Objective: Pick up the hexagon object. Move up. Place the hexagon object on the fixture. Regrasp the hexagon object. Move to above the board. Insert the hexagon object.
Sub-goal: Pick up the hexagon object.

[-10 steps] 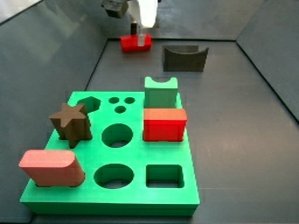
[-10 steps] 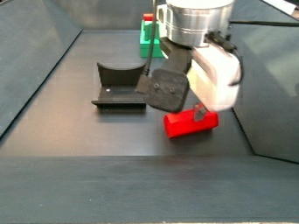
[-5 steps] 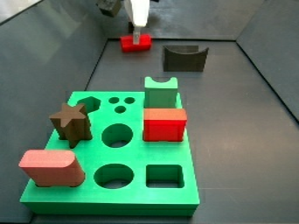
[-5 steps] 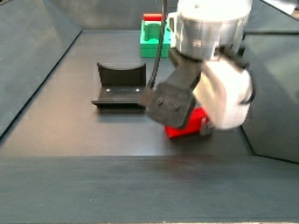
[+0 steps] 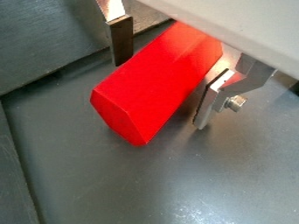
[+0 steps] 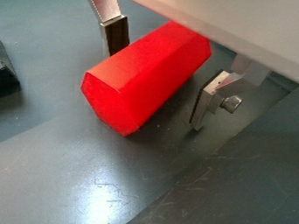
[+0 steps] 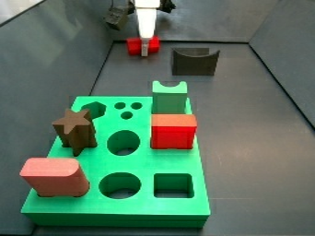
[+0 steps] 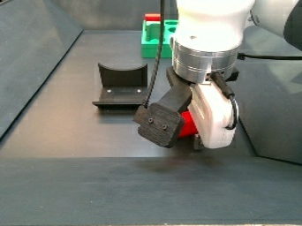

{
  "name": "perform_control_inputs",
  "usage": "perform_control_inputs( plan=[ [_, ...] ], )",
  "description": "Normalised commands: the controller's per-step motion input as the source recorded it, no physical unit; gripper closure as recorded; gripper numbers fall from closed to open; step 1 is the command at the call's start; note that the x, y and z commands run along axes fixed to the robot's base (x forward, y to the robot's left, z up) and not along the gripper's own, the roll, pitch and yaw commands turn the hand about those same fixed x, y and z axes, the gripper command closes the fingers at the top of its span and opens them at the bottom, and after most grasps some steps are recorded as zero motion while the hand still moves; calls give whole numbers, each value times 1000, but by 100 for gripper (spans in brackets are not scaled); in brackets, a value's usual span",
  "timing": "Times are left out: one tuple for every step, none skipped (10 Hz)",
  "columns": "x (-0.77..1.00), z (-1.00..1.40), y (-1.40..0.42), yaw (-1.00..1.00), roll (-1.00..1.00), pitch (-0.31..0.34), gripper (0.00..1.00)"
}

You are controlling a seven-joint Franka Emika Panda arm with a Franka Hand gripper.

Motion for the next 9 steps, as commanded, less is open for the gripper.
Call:
perform_control_inputs(
  plan=[
    [0,0,0,0,0,0,100],
    [0,0,0,0,0,0,100],
    [0,0,0,0,0,0,100],
    [0,0,0,0,0,0,100],
    [0,0,0,0,0,0,100],
    [0,0,0,0,0,0,100],
    [0,0,0,0,0,0,100],
    [0,0,0,0,0,0,100],
    [0,0,0,0,0,0,100]
  ],
)
